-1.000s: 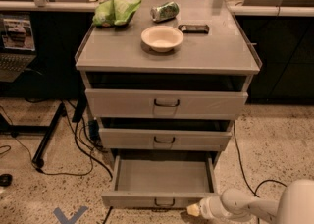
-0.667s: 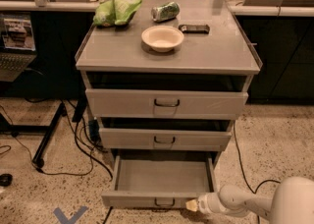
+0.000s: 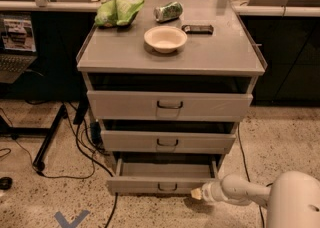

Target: Close bottom drawer

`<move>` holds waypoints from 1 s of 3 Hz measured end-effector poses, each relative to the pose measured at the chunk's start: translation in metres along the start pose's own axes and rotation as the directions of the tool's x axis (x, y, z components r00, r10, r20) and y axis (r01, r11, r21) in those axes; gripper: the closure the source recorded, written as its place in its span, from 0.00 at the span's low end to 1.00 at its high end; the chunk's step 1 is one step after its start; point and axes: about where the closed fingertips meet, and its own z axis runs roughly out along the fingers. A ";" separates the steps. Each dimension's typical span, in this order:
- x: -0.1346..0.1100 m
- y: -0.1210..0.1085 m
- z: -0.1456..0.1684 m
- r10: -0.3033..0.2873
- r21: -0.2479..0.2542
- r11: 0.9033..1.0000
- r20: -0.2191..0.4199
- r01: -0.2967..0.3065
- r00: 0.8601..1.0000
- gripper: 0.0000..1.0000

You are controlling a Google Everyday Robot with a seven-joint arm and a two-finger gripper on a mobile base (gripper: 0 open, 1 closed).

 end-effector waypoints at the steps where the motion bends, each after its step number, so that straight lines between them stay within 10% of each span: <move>1: 0.000 0.000 0.000 0.000 0.000 1.000 0.000 0.000 1.000 1.00; 3: -0.008 -0.040 0.022 0.100 0.086 0.991 0.012 -0.100 0.995 1.00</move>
Offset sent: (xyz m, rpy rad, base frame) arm 0.0154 -0.0042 -0.0350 -0.0414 0.0683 -0.0857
